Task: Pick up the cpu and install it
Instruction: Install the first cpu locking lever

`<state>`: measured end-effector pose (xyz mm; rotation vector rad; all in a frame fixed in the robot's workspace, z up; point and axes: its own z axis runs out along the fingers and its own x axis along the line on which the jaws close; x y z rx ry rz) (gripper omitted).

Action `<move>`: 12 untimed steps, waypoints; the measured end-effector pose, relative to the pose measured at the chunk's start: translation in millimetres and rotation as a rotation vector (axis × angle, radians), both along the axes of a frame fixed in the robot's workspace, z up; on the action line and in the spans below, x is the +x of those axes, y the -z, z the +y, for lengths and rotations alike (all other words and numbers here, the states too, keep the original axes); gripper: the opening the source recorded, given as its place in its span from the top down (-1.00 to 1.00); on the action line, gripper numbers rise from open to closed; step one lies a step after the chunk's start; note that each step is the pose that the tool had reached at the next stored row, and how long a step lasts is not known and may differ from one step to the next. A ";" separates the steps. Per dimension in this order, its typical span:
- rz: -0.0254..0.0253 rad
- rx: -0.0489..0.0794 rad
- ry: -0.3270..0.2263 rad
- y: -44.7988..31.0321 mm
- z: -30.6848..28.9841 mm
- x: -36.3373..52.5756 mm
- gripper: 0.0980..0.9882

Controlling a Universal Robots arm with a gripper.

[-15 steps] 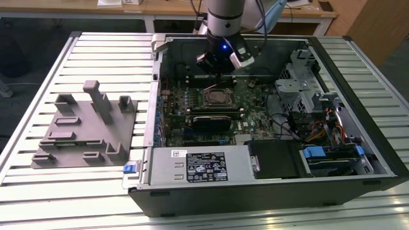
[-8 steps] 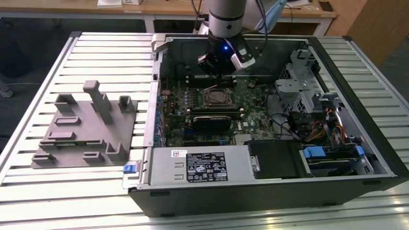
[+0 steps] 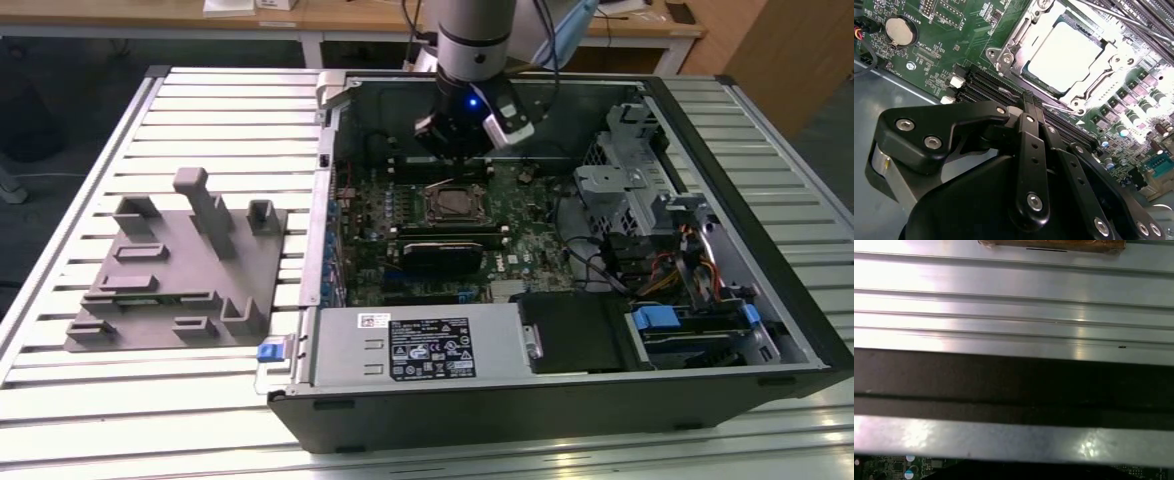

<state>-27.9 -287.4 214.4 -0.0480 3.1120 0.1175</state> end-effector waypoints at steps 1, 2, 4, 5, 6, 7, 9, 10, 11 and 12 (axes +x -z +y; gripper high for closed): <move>0.0000 0.000 0.000 0.4 0.0 0.2 0.98; 0.0000 0.000 0.000 0.7 0.0 0.3 0.98; 0.0001 0.000 0.000 1.6 0.0 0.8 0.98; 0.0001 0.000 0.000 2.1 0.0 1.0 0.98; 0.0001 0.000 0.000 2.6 0.0 1.3 0.98; 0.0001 0.000 0.000 3.1 0.0 1.6 0.98; 0.0002 0.000 0.000 4.2 0.0 2.4 0.98; 0.0002 0.000 0.000 4.8 0.0 2.9 0.98; 0.0002 0.000 0.000 5.4 0.0 3.4 0.98; 0.0003 0.000 0.000 6.0 0.0 3.9 0.98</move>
